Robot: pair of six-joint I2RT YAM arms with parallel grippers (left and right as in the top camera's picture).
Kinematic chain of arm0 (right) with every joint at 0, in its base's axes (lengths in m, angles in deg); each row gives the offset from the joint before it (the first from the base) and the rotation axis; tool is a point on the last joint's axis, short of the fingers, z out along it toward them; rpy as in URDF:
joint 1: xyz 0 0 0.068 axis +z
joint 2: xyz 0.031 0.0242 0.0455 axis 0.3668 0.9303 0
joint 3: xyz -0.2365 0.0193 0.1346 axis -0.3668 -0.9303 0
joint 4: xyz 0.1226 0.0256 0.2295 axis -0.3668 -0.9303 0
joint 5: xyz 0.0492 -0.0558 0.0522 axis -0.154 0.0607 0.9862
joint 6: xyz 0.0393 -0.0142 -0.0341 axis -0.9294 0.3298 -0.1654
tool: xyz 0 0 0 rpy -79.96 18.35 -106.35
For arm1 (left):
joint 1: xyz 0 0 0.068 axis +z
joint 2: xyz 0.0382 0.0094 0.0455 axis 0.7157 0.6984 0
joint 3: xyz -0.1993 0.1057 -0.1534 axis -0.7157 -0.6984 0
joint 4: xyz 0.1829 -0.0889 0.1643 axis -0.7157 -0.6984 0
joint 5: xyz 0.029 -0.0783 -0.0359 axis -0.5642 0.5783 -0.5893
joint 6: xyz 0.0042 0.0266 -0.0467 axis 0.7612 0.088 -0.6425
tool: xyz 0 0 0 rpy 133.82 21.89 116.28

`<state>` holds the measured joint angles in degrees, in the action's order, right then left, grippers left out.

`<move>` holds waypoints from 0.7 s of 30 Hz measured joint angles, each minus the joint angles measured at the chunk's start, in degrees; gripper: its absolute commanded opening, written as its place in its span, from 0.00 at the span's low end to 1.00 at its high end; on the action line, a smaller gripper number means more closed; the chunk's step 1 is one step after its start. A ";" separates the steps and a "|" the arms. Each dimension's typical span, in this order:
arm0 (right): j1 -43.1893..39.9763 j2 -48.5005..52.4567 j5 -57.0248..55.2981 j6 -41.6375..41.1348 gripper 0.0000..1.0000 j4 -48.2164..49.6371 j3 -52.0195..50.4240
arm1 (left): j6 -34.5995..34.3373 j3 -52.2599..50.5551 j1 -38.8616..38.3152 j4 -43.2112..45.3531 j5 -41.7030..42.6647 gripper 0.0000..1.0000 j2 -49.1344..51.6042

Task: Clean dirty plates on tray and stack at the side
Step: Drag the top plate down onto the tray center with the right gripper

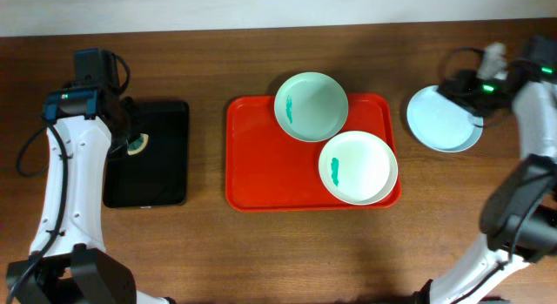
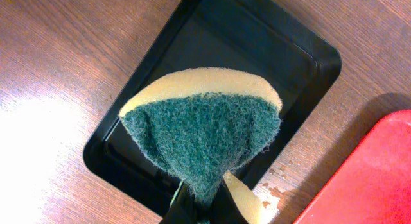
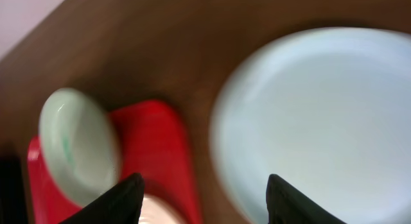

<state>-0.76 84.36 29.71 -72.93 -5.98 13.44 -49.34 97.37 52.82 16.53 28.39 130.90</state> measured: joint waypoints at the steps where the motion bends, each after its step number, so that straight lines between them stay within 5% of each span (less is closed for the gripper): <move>1: 2.73 0.00 0.15 0.68 0.67 0.76 -0.02 | 0.02 0.00 0.00 0.00 0.00 0.00 0.00; 5: 13.68 0.00 -3.13 2.36 0.69 4.26 0.02 | 0.00 0.00 0.00 -0.02 0.02 0.00 0.00; 9: 26.34 0.39 -18.10 3.58 0.73 8.24 0.02 | 0.00 0.00 -0.02 0.00 0.02 0.00 0.00; 14: 32.37 5.35 -28.76 4.00 0.76 11.85 0.02 | 0.02 0.00 0.00 0.00 0.02 0.00 0.00; 19: 32.11 10.67 -31.26 3.93 0.60 12.28 0.02 | 0.02 0.00 -0.02 0.00 0.02 0.00 0.00; 21: 32.06 11.41 -31.12 4.02 0.44 12.31 0.02 | 0.02 0.00 -0.02 0.07 0.02 0.00 0.00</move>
<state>31.30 95.77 -1.42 -68.91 6.32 13.46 -49.32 97.37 52.80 16.59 28.42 130.90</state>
